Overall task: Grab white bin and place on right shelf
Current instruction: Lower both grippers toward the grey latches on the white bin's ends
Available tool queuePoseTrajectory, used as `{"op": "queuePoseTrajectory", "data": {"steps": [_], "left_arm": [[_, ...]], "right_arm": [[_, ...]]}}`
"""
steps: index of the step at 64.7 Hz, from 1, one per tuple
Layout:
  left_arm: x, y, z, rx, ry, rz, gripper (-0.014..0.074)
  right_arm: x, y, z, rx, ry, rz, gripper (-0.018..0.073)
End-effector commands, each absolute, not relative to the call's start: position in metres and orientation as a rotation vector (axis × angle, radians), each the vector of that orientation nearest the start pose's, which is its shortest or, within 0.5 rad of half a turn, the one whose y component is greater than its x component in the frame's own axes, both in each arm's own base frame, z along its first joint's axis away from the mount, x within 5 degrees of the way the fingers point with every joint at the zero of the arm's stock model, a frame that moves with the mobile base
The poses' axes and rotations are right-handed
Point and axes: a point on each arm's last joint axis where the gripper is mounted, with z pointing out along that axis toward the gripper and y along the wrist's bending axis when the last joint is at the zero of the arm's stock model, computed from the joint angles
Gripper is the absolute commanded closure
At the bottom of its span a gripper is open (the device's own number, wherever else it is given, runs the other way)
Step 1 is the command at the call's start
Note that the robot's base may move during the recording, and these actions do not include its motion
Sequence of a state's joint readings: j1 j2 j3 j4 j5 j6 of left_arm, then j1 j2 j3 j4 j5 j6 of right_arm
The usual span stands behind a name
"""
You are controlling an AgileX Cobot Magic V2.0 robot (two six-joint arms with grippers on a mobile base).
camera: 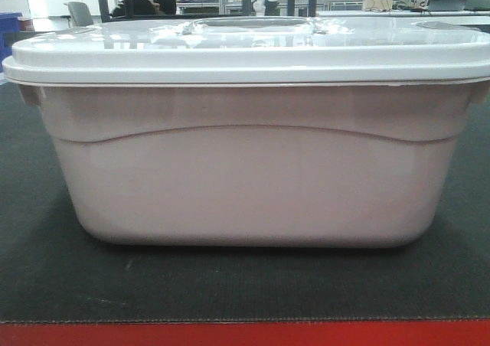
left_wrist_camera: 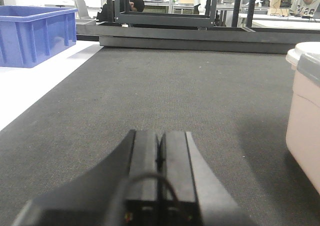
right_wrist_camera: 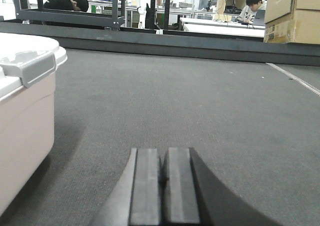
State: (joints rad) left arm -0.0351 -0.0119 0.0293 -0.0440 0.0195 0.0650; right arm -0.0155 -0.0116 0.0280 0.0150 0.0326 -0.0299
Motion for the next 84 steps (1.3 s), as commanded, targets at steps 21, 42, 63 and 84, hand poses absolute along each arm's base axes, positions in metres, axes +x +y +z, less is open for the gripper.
{"op": "queuePoseTrajectory", "data": {"steps": [21, 42, 63, 84], "left_arm": [[0.0551, -0.0021, 0.2104, 0.040, 1.426, -0.021, 0.0713], [0.0551, -0.0021, 0.2104, 0.040, 1.426, -0.021, 0.0713], [0.0551, -0.0021, 0.2104, 0.040, 1.426, -0.021, 0.0713], [0.0536, -0.0021, 0.2189, 0.039, 1.401, -0.021, 0.0713]], "right_arm": [[0.0545, -0.0008, 0.2103, -0.007, 1.427, -0.033, 0.0502], [0.0545, -0.0008, 0.2103, -0.007, 1.427, -0.033, 0.0502], [0.0545, -0.0008, 0.2103, -0.007, 1.427, -0.033, 0.0502], [0.0529, -0.0009, 0.2192, 0.011, 1.346, -0.013, 0.0502]]}}
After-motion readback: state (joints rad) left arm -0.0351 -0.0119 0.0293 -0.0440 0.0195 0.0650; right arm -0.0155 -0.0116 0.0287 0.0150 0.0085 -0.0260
